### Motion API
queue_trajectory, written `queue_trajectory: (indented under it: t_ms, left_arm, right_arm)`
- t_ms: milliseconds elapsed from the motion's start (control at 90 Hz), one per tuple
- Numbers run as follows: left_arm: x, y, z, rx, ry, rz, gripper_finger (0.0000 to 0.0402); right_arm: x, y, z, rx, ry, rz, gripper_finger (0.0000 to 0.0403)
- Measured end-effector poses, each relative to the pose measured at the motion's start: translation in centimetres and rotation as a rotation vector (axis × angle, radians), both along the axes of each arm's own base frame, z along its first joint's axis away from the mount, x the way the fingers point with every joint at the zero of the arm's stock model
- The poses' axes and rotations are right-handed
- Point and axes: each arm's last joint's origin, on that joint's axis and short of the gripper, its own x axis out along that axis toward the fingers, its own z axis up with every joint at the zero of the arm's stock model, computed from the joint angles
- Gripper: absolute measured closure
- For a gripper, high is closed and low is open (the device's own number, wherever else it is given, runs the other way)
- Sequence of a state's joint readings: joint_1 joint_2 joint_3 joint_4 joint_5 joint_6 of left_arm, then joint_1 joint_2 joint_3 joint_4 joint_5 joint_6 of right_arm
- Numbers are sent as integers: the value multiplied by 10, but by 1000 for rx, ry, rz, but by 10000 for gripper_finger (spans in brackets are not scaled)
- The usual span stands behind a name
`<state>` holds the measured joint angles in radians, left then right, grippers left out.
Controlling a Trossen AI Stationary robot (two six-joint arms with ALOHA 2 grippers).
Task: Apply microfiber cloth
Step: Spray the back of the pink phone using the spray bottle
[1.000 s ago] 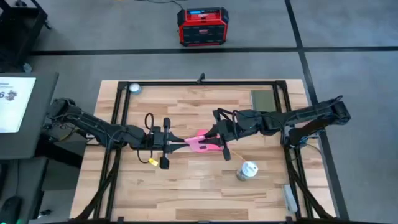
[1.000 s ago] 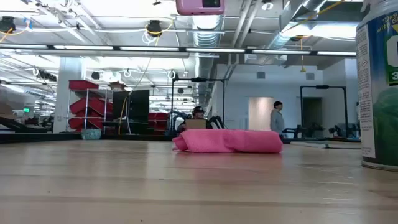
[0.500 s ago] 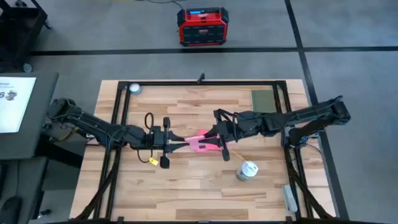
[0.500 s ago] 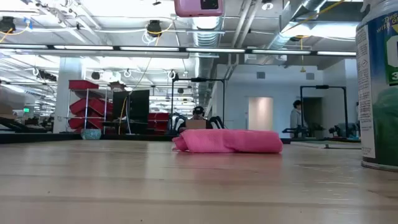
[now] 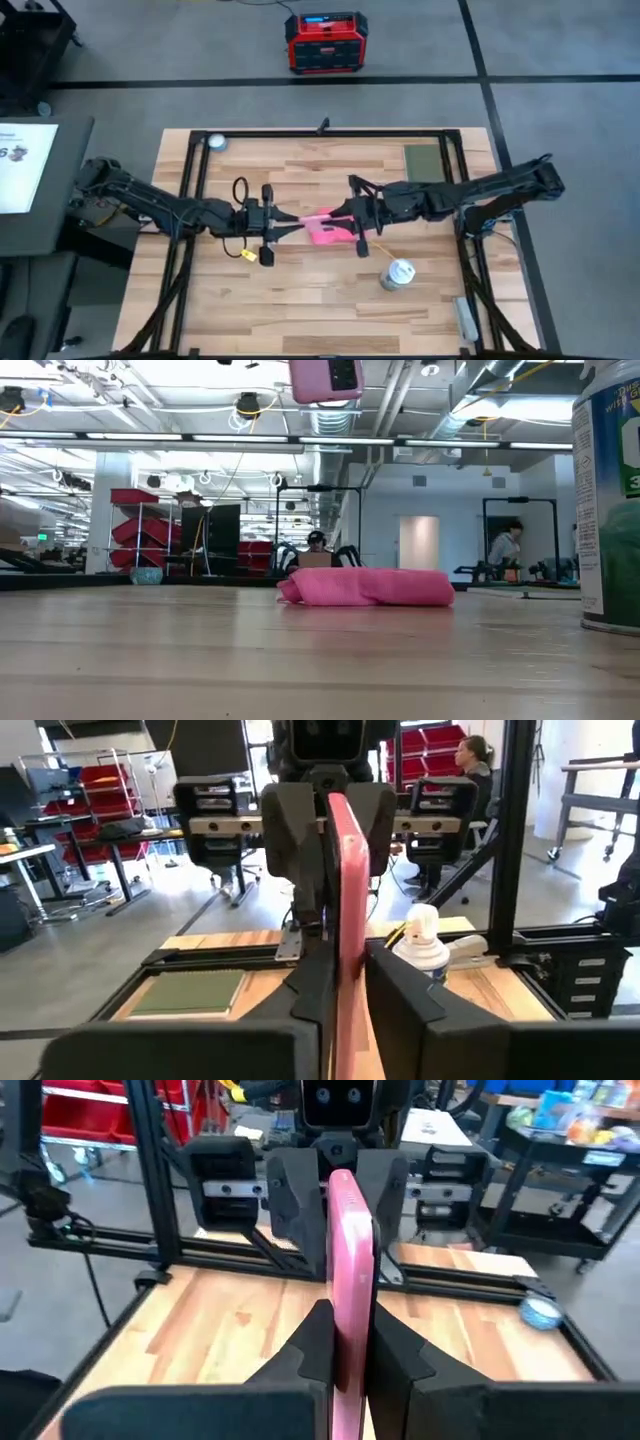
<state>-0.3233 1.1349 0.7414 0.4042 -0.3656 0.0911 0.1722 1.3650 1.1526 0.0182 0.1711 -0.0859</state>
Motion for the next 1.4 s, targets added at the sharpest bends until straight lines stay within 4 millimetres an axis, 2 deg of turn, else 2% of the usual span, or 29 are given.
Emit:
queue_trajectory:
  t_ms: [144,411,622,1033,1189,1400]
  left_arm:
    - [-8,1,4,2,13,-11,366]
    - [-12,0,-1,-3,86,-13,366]
    - [-13,-1,-3,6,104,-17,366]
    - [-14,-3,-5,107,118,-28,366]
    - [-14,-3,-7,143,138,-30,366]
    - [-14,-3,-8,163,148,-33,366]
  right_arm:
    - [-19,-5,12,-35,8,-80,389]
    - [-57,-3,17,-18,109,-163,389]
    - [-88,1,-2,36,167,-233,389]
    - [-145,-3,-52,178,48,-230,389]
    - [-157,-7,-73,220,11,-232,389]
    - [-159,-8,-94,226,-18,-226,389]
